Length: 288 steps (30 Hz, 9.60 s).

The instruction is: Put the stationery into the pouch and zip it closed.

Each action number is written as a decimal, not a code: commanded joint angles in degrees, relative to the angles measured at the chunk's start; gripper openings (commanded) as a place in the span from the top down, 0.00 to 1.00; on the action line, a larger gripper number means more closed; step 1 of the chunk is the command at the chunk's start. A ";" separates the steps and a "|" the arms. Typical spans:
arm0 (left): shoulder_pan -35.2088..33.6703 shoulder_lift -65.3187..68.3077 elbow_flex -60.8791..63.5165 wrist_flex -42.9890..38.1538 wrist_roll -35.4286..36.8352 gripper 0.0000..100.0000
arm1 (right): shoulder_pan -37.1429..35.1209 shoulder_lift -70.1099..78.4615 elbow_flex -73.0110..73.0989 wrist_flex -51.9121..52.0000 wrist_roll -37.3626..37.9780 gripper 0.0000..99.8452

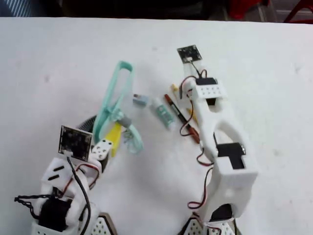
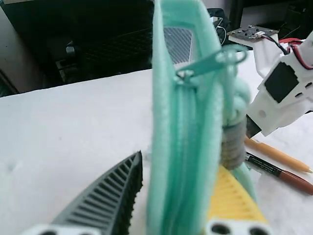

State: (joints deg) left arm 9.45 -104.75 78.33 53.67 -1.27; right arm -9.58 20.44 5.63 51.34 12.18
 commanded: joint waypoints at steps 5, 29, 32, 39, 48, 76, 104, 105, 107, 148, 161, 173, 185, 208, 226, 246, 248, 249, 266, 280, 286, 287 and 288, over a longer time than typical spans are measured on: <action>0.13 -0.04 -0.18 0.26 -0.09 0.81 | -0.84 0.84 -3.96 0.57 0.70 0.84; 2.59 -0.04 -1.76 2.81 1.41 0.81 | -0.31 9.98 -11.25 3.21 0.79 0.99; 8.22 0.13 -6.24 7.38 0.18 0.81 | -0.31 9.98 -11.25 3.12 0.79 0.98; 3.03 0.22 -8.00 4.84 -1.49 0.81 | -0.31 9.98 -11.25 3.12 0.79 0.98; 1.71 0.22 -6.77 2.64 -1.32 0.96 | 1.63 10.42 -13.01 3.21 0.35 0.98; 7.16 -0.04 -14.86 4.04 0.97 0.98 | 0.31 10.59 -12.66 3.21 0.62 0.98; 3.65 -0.04 -5.80 3.60 -1.32 0.98 | 0.48 10.33 -11.43 2.77 0.62 0.98; 3.74 -0.04 -5.80 3.60 -1.32 0.98 | 0.48 10.33 -11.43 2.77 0.62 0.98; 3.91 -0.04 -5.80 3.60 -1.67 0.98 | 0.48 10.33 -11.43 2.77 0.62 0.98; 3.56 -0.04 -2.90 3.96 -0.97 0.75 | 0.13 10.33 -11.43 2.77 0.70 0.98; 3.56 -0.04 -2.64 3.96 -0.97 0.75 | 0.66 9.89 -15.03 3.21 0.70 0.98; 3.56 -0.04 -2.11 3.96 -0.97 0.75 | 1.01 9.89 -37.10 22.20 0.35 0.98; 3.56 -0.04 -2.11 3.96 -0.97 0.75 | -3.38 9.89 -69.01 47.25 0.35 0.98; 3.74 -0.04 -2.02 3.96 -0.97 0.75 | -13.32 -22.37 -49.76 47.16 0.26 0.98; 3.74 -0.04 -2.02 3.96 -0.97 0.75 | -19.82 -52.97 -28.57 37.14 0.70 0.98; 3.91 -0.04 -2.02 3.87 -0.97 0.75 | -35.21 -71.25 -0.09 -5.49 0.35 0.98; 3.82 -0.04 -2.02 3.87 -0.97 0.75 | -37.67 -70.20 0.18 -7.87 0.26 0.98; 3.74 -0.04 -2.02 3.87 -0.97 0.75 | -38.29 -69.41 0.62 -9.27 0.26 0.98; 3.56 -0.04 -1.93 2.90 -0.97 0.75 | -29.58 -66.51 23.91 -36.09 -12.22 0.98; 3.56 -0.04 -1.93 2.81 -0.97 0.75 | -32.13 -66.77 25.58 -28.00 -12.66 0.94; 3.56 -0.04 -1.93 2.81 -0.97 0.75 | -32.31 -67.21 25.58 -23.34 -12.57 0.75; 3.56 -0.04 -1.93 2.81 -0.97 0.75 | -32.31 -67.30 25.41 -23.25 -12.57 0.76; 3.56 -0.04 -1.93 2.81 -0.97 0.75 | -32.22 -67.65 25.14 -23.25 -12.57 0.77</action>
State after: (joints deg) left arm 13.14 -104.84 76.66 57.45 -2.77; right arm -41.41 -46.11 32.09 27.78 -0.31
